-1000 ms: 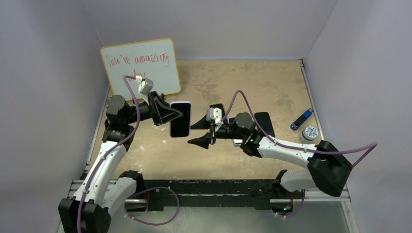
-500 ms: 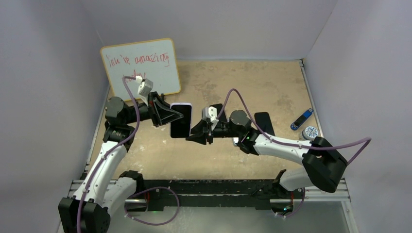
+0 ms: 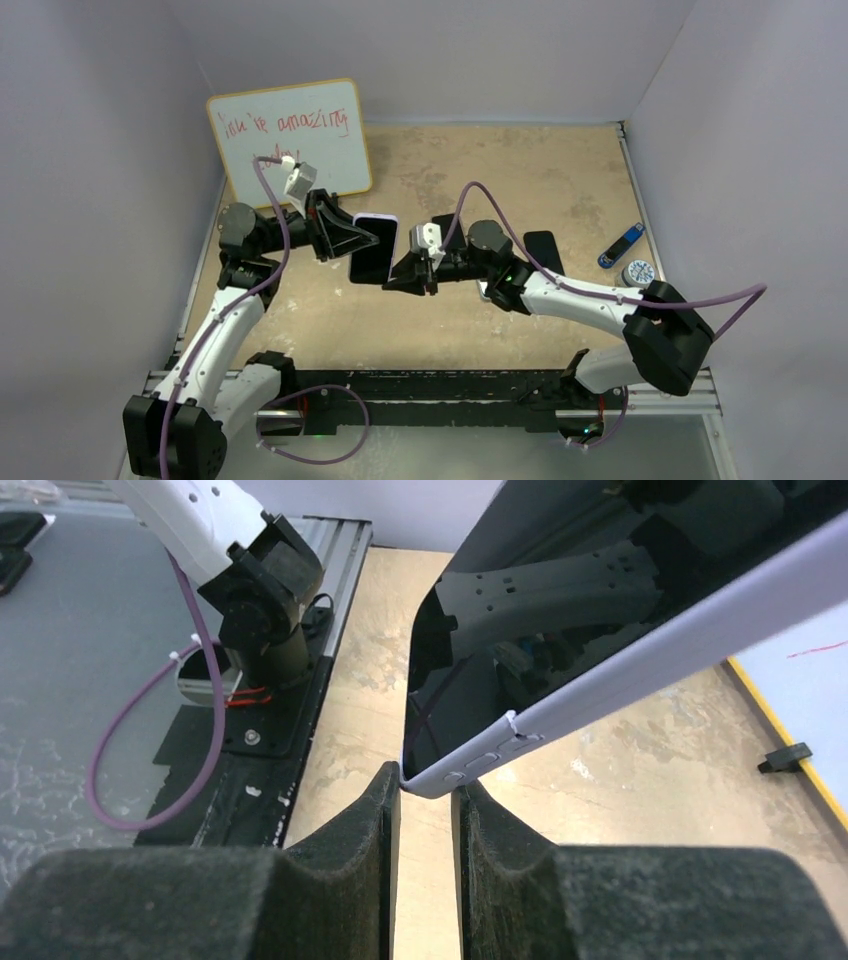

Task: Take the phone out of the phone case
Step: Remove the phone case from the phone.

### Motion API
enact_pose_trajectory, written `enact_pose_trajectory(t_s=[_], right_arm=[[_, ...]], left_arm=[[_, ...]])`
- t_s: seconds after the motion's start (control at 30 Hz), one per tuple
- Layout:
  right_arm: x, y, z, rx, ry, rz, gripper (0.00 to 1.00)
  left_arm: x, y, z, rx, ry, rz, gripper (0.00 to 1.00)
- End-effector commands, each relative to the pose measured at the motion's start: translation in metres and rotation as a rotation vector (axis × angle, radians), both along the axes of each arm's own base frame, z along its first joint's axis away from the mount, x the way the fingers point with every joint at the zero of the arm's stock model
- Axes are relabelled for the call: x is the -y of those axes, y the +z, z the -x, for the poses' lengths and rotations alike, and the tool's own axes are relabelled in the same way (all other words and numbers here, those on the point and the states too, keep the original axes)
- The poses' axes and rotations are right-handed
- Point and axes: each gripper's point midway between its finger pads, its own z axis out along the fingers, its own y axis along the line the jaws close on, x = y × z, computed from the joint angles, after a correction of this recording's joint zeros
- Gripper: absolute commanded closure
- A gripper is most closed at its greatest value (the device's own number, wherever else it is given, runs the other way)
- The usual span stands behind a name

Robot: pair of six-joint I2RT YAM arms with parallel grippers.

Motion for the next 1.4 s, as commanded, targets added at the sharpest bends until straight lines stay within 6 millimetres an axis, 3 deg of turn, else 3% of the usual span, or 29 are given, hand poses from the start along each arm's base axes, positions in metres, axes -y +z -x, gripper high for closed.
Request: enact_pose_trajectory(t_s=[0.0, 0.33, 0.67, 0.9, 1.07, 1.37], right_arm=[[-0.007, 0.022, -0.007, 0.201, 0.038, -0.022, 1.00], [-0.009, 0.009, -0.029, 0.325, -0.013, 0.076, 1.00], [-0.005, 0.006, -0.040, 0.244, -0.125, 0.042, 0.99], [0.003, -0.004, -0.025, 0.112, -0.117, 0.045, 0.56], [0.008, -0.007, -0.016, 0.039, -0.108, 0.055, 0.47], [0.009, 0.028, 0.002, -0.036, -0.060, -0.099, 0.44]], left_arm=[[0.006, 0.015, 0.002, -0.024, -0.007, 0.059, 1.00], [0.012, 0.008, 0.010, -0.096, -0.042, 0.098, 1.00], [0.011, 0.008, 0.015, -0.063, -0.042, 0.105, 1.00], [0.007, 0.009, -0.003, 0.057, 0.077, 0.025, 1.00], [0.004, 0.018, -0.002, 0.128, 0.101, 0.028, 1.00], [0.004, 0.020, 0.001, 0.138, 0.110, 0.049, 1.00]])
